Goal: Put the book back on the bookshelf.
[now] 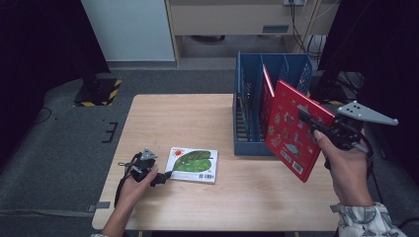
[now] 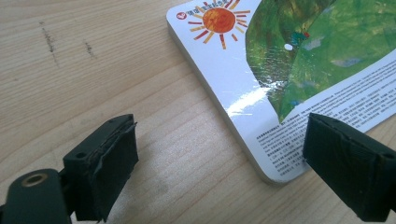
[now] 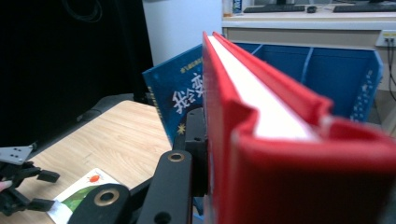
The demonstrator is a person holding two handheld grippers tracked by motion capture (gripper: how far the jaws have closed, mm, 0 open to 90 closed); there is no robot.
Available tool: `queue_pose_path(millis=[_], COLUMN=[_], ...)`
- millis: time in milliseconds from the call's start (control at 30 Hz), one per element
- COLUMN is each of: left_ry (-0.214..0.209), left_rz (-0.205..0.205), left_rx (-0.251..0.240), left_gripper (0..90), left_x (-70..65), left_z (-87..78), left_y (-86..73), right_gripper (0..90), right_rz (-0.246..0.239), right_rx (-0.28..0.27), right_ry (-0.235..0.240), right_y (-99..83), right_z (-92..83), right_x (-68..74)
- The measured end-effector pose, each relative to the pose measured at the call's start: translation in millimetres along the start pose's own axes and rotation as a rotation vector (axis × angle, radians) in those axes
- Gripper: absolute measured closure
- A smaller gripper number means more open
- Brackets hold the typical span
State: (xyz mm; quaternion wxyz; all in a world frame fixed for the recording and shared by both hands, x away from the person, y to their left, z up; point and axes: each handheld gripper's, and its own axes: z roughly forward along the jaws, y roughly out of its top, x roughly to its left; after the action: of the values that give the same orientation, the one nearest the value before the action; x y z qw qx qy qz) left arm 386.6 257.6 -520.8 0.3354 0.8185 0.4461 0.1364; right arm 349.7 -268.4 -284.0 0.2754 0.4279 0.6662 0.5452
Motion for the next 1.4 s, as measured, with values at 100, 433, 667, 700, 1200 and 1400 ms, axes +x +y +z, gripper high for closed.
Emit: queue_pose_path(millis=[100, 433, 667, 700, 1200, 1400], left_ry=[0.002, 0.005, -0.005, -0.005, -0.004, -0.005], left_rz=[0.007, 0.011, 0.016, 0.016, 0.017, 0.02], left_rx=[0.002, 0.0, -0.006, -0.009, -0.008, -0.006], left_gripper=[9.6, 9.7, 9.7, 9.7, 9.7, 9.7], left_x=[0.2, 0.0, -0.5, -0.5, -0.5, -0.5], left_z=[-0.5, -0.8, -1.5, -1.3, -2.0, -2.0], left_y=[0.3, 0.6, 1.4, 1.2, 1.7, 1.9], right_gripper=[79.2, 79.2, 79.2, 79.2, 79.2, 79.2], right_rz=[-0.001, -0.001, -0.013, -0.021, -0.009, -0.005], right_rx=[-0.001, -0.003, 0.003, 0.004, 0.0, 0.014], right_ry=[-0.013, -0.063, -0.122, -0.133, -0.227, -0.245], right_y=[-0.3, 6.3, 13.7, 15.0, 22.4, 23.6], right_z=[-2.5, 4.6, 26.4, 30.4, 81.5, 103.1], right_x=[-4.5, -12.9, -22.0, -22.5, -33.7, -39.8])
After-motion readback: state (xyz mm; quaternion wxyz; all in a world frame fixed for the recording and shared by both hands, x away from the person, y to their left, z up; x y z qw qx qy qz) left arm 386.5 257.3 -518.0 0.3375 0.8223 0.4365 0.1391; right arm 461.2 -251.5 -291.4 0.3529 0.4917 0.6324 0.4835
